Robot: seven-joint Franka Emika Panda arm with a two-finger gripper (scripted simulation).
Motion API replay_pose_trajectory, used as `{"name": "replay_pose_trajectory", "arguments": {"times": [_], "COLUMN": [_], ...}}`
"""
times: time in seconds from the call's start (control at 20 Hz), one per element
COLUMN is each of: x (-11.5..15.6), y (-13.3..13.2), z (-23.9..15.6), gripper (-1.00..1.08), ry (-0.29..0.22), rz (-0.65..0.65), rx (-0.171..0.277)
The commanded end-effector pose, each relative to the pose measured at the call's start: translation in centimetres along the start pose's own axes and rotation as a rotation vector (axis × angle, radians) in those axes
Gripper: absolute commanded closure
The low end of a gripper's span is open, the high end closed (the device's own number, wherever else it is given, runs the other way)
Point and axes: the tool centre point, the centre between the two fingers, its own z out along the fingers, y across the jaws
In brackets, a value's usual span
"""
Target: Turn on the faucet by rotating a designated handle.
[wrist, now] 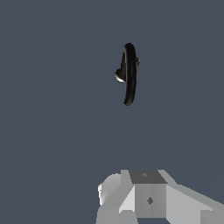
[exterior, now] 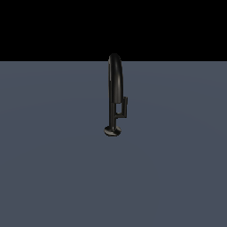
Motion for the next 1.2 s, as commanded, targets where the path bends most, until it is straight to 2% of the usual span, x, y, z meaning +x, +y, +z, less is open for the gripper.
{"name": "replay_pose_trajectory", "arguments": {"times": [0.0,0.3,0.6,1.15], "x": [0.0,0.5,2.0,7.3], "y": [0.0,0.0,0.0,0.5], "z": [0.0,0.1,0.4,1.9], "gripper": [1.08,1.08,1.08,1.08], "ry": [0.000,-0.012,-0.048,-0.178], "rz": [0.000,0.012,0.048,0.178], "rx": [0.000,0.010,0.042,0.157]}}
